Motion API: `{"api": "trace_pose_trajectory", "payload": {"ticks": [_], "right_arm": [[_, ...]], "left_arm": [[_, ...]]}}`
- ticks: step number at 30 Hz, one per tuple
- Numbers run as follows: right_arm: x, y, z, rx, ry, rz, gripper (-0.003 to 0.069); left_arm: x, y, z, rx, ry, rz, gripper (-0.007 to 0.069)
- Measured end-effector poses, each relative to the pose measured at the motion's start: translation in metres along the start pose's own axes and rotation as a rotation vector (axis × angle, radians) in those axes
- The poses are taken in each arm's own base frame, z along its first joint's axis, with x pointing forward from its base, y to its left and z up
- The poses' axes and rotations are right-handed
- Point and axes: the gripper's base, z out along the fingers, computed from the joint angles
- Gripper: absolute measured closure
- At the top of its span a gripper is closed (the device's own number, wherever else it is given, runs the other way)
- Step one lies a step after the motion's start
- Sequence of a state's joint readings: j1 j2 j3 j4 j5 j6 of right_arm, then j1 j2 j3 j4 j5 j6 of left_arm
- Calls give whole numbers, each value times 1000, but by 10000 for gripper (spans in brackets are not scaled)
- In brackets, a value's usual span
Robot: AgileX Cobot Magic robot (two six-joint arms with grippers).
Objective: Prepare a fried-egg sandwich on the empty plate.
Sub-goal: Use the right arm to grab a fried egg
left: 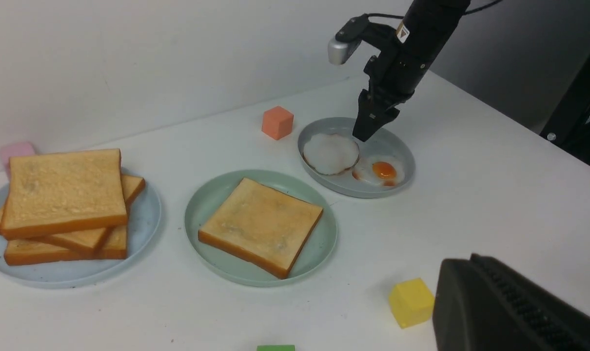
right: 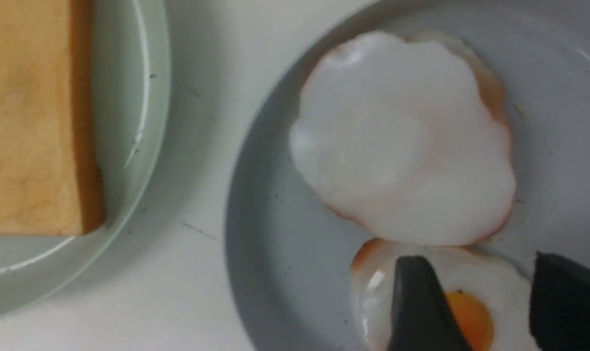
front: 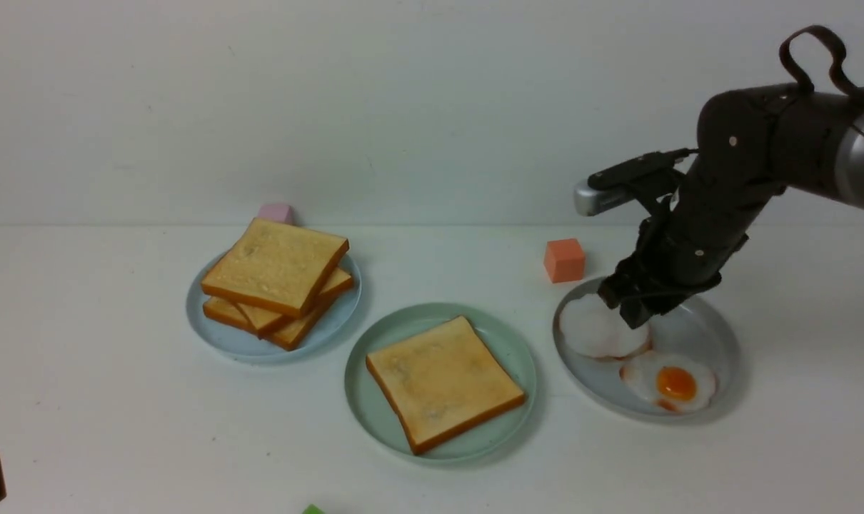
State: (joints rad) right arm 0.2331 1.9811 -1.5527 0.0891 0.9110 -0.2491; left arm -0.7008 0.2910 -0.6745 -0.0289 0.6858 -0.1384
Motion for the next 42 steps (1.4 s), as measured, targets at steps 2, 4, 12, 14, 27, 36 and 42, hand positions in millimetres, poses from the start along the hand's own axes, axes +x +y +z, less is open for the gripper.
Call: {"api": "trace_pose_trajectory", "payload": {"ticks": [2,4,12,14,27,36,42], "right_arm": [[0,-8,2,-24,-10,48,211],[0,-17,4,-70,-20,88,146],[-3,-47,30,-235,-54,202,89],[-3,-50,32,-246,-58,218,88],[-3,-51,53,-364,-61,249,91],[-4,-49,52,-387,-69,239,167],[-3,-48,52,-391,-67,227,335]], "left_arm": [[0,0,0,0,0,0,634],[0,0,0,0,1,0,634],[0,0,2,-1,6,0,634],[0,0,2,-1,8,0,633],[-1,-1,2,7,1,-9,633],[-1,-1,2,7,1,-9,633],[-1,-1,2,7,1,-9,631]]}}
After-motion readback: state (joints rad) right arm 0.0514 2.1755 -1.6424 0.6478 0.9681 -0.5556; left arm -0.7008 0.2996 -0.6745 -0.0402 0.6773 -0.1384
